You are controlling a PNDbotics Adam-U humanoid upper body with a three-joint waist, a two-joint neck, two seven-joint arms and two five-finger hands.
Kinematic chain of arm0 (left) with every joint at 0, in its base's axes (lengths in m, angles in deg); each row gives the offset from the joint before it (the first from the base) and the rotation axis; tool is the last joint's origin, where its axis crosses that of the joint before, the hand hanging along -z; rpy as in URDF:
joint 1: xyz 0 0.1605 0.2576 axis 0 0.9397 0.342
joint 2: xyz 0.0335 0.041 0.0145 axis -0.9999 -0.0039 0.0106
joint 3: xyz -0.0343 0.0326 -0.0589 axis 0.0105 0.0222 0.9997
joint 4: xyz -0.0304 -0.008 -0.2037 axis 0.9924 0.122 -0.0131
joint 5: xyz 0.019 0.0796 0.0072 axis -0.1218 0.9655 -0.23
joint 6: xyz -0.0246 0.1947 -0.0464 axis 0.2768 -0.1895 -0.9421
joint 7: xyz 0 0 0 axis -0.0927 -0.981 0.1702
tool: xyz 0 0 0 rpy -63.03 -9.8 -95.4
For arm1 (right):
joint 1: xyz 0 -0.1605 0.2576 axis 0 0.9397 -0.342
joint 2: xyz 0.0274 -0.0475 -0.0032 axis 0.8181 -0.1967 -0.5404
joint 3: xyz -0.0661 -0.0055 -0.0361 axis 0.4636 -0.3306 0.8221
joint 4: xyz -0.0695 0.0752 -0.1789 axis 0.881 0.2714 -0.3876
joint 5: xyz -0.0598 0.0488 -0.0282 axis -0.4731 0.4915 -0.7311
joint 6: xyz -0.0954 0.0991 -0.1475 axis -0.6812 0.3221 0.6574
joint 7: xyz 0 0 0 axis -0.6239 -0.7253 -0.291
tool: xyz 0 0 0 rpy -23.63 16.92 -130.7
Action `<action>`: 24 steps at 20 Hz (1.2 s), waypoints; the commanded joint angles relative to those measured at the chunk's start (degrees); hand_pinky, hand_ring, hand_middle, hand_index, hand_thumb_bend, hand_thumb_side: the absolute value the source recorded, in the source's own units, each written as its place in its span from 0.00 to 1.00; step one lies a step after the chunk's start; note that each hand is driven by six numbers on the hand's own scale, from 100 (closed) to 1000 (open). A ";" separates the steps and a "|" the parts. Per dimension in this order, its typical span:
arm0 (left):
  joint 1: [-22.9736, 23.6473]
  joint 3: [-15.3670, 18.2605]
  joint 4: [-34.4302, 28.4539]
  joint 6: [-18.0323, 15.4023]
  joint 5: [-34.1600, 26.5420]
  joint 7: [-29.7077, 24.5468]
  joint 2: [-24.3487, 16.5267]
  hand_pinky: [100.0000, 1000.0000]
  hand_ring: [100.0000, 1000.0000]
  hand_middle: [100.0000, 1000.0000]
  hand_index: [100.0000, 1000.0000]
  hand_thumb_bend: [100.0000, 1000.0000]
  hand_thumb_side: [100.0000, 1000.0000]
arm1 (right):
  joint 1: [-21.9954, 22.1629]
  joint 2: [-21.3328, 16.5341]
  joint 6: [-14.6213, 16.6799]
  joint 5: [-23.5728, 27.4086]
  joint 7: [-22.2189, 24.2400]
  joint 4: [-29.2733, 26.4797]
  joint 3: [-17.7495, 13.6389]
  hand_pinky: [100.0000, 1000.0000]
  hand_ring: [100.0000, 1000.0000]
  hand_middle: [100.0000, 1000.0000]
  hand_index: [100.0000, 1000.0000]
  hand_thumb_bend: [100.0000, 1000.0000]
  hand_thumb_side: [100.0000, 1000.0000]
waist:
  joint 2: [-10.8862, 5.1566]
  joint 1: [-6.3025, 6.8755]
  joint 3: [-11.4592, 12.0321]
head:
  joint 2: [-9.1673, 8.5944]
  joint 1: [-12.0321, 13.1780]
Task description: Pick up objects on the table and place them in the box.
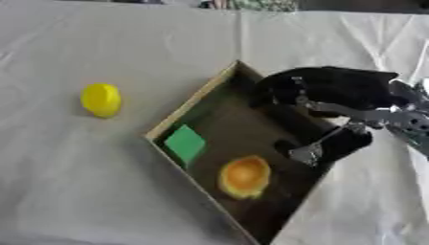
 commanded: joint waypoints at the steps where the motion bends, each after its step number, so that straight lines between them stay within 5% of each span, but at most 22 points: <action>1: -0.60 0.25 -1.16 -0.10 -0.24 -0.12 -1.52 0.70 0.71 0.70 0.80 0.02 0.51 | -0.22 -0.49 -0.31 1.31 -2.47 -1.15 -3.13 0.89 0.90 0.86 0.90 0.03 0.17 | -1.19 0.24 -0.24 | -0.31 0.50; 7: -1.18 -1.16 -1.16 0.59 1.95 -1.73 -7.19 0.71 0.72 0.71 0.81 0.02 0.42 | 1.05 1.26 -0.05 5.91 -7.77 -1.15 -11.27 0.88 0.86 0.82 0.86 0.00 0.00 | -1.19 0.89 -1.26 | -0.39 1.68; 11: -1.74 -4.29 -1.12 2.88 5.26 -4.86 -12.74 0.72 0.73 0.71 0.83 0.07 0.31 | 3.16 0.71 1.66 9.39 -11.27 -1.15 -16.94 0.88 0.84 0.81 0.84 0.00 0.04 | -1.13 1.62 -1.56 | -0.38 2.14; 12: -1.89 -4.99 -0.65 4.81 7.04 -6.56 -17.38 0.72 0.74 0.73 0.84 0.06 0.38 | 4.09 0.03 2.30 12.10 -15.01 -1.15 -19.12 0.88 0.84 0.80 0.83 0.00 0.00 | -1.08 1.47 -1.67 | -0.46 2.39; 16: -4.18 -8.05 1.65 11.96 13.11 -16.36 -29.65 0.74 0.75 0.73 0.87 0.14 0.35 | 7.64 -2.37 4.16 18.30 -27.94 -1.15 -23.93 0.87 0.83 0.79 0.81 0.00 0.00 | -0.86 1.20 -2.08 | -0.69 3.27; 18: -5.54 -10.08 2.86 12.88 15.01 -22.10 -33.62 0.76 0.78 0.76 0.90 0.18 0.41 | 8.52 -2.52 4.14 18.38 -30.37 -1.15 -24.86 0.87 0.83 0.79 0.81 0.00 0.00 | -0.74 1.17 -2.29 | -0.70 3.22; 24: -11.92 -17.09 5.12 13.22 18.26 -39.00 -40.46 0.82 0.84 0.80 0.90 0.44 0.38 | 8.87 -2.29 3.97 17.53 -31.99 -1.15 -25.35 0.87 0.82 0.79 0.81 0.00 0.00 | -0.54 1.32 -2.56 | -0.65 3.31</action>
